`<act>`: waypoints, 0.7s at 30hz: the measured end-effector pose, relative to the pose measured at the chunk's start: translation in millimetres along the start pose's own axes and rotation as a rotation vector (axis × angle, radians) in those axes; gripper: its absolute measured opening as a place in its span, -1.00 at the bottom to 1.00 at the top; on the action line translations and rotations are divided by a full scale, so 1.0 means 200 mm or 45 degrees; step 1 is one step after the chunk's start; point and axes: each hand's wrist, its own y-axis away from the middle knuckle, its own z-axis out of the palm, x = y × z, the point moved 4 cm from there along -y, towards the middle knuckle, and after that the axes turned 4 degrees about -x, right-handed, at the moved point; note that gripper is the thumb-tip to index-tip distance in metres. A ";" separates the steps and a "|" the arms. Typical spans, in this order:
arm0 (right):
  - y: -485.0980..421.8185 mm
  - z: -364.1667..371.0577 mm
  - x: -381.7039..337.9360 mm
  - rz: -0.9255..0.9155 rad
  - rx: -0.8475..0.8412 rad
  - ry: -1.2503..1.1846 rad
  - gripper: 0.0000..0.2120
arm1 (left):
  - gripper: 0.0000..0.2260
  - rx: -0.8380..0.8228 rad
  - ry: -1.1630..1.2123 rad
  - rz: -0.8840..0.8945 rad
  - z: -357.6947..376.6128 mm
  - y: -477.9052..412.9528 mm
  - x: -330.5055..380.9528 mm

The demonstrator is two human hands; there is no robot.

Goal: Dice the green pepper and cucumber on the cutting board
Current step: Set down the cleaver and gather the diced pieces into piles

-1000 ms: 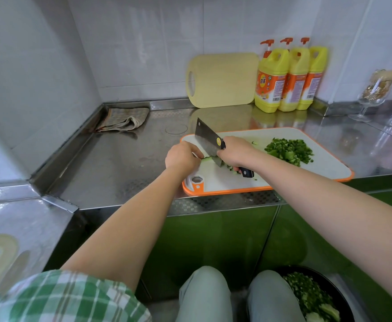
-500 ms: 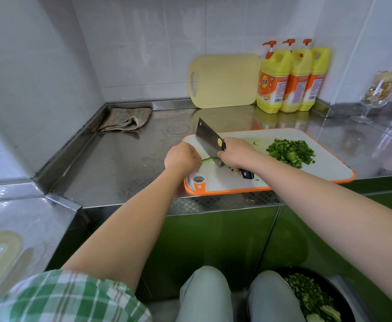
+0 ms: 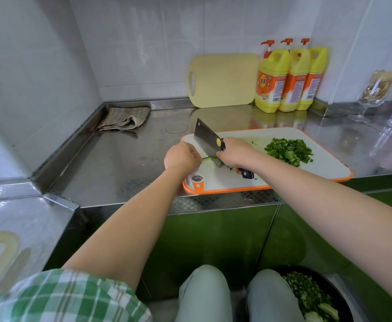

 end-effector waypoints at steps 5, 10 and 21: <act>0.00 -0.02 0.00 -0.046 0.131 -0.078 -0.87 | -0.95 -0.009 -0.034 -0.032 -0.02 0.01 -0.03; 0.03 -0.04 -0.02 -0.083 0.054 -0.017 -0.82 | -0.87 -0.027 -0.019 -0.041 0.00 -0.01 -0.03; 0.00 -0.01 0.00 -0.007 0.091 -0.047 -0.88 | -0.91 -0.007 0.013 -0.063 0.02 -0.01 -0.03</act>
